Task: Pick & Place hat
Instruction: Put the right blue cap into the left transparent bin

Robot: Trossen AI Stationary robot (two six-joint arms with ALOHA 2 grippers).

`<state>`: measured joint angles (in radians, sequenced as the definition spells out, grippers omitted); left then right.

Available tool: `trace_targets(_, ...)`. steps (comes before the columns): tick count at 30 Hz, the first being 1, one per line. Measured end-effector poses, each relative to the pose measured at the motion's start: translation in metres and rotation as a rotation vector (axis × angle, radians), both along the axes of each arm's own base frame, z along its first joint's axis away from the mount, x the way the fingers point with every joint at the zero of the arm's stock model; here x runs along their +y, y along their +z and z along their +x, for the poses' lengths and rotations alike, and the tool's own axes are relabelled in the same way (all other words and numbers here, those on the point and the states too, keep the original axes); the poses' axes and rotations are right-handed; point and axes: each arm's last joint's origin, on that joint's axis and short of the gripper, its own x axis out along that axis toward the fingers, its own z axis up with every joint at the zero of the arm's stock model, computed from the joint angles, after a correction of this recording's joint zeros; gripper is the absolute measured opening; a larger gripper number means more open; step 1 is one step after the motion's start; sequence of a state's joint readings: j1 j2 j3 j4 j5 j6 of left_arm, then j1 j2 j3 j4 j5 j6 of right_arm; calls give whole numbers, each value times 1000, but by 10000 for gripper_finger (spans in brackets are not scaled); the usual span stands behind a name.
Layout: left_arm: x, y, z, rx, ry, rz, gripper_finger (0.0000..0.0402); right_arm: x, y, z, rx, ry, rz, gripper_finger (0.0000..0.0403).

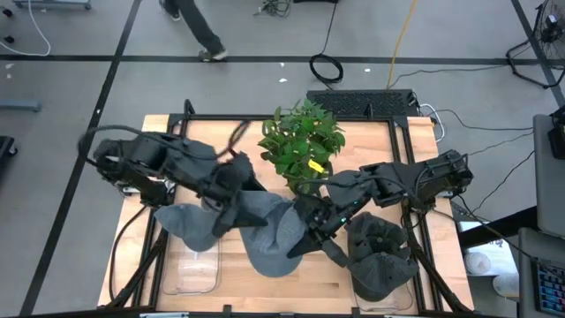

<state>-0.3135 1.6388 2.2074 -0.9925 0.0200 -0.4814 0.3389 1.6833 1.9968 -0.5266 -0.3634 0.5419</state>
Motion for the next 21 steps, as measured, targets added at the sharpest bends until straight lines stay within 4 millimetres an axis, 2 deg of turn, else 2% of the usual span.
trace_targets(5, -6, -13, 17, 49, -22, -12, 349, 4, -1, -1, 12, 14, 0, 0)
trace_targets(13, 10, -12, 22, 84, 52, -136, 349, 3, -8, -4, 97, 12, -20, 0)
trace_targets(21, 12, -19, 29, 142, 31, -198, 339, 4, -8, -5, 104, 38, -7, 0)
